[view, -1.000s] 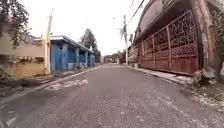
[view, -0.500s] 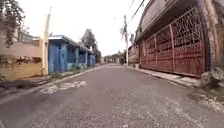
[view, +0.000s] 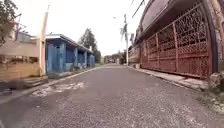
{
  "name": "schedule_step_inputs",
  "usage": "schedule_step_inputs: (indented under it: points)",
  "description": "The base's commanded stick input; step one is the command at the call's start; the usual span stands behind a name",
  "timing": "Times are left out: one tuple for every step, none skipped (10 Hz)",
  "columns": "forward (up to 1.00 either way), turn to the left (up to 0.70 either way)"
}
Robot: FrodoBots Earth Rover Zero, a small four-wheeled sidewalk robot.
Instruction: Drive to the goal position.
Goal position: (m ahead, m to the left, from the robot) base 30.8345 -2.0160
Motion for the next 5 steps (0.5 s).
schedule_step_inputs:
  points:
    - [0.50, 0.00]
    - [0.50, 0.00]
    - [0.50, 0.00]
    - [0.50, 0.00]
    - [0.50, 0.00]
